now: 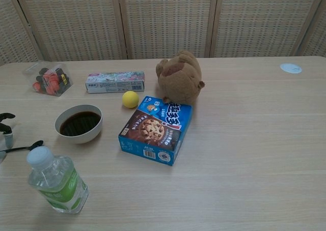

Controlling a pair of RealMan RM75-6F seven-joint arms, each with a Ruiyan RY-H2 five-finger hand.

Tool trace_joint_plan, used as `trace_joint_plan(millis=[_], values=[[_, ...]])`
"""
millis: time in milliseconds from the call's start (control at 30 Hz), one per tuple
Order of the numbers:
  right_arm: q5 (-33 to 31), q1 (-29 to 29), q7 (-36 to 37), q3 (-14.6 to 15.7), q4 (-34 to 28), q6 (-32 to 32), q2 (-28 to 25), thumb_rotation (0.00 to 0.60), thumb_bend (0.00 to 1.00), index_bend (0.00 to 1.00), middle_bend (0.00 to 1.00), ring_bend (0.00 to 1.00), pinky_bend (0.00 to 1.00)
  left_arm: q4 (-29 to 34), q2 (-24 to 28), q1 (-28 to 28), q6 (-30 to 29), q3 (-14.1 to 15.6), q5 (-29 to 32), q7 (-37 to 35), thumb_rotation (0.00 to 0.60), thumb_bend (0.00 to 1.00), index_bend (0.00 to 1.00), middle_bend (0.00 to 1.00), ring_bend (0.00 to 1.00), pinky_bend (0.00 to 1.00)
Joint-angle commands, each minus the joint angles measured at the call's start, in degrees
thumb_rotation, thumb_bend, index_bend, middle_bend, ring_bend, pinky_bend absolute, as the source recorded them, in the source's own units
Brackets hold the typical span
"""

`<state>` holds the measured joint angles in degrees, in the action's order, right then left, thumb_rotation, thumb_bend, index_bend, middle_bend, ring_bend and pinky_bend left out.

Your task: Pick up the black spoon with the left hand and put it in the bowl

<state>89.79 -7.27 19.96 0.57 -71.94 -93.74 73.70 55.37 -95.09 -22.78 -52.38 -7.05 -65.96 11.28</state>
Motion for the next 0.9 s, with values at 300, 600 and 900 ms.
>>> trace_joint_plan(millis=[300,600,900], values=[[-0.21,-0.14,0.16,-0.03,0.22,0.21,0.05,0.6,0.3,0.43,0.27,0.13,0.24,-0.27,-0.37,-0.04,0.15,0.16,0.57,0.39,0.6,0.41,0.51,0.02,0.0,0.0],[-0.48,-0.39,0.42,-0.07,0.51,0.27,0.15,0.6,0.3,0.43,0.27,0.13,0.24,-0.5,-0.58,-0.43,0.43,0.02,1.01,0.88,0.6,0.41,0.51,0.02,0.0,0.0],[-0.58,-0.64,0.82,-0.08,0.93,0.21,0.25,0.6,0.3,0.43,0.27,0.13,0.24,-0.03,-0.66,-0.57,0.85,0.05,1.86,1.87,0.6,0.41,0.54,0.03,0.0,0.0]])
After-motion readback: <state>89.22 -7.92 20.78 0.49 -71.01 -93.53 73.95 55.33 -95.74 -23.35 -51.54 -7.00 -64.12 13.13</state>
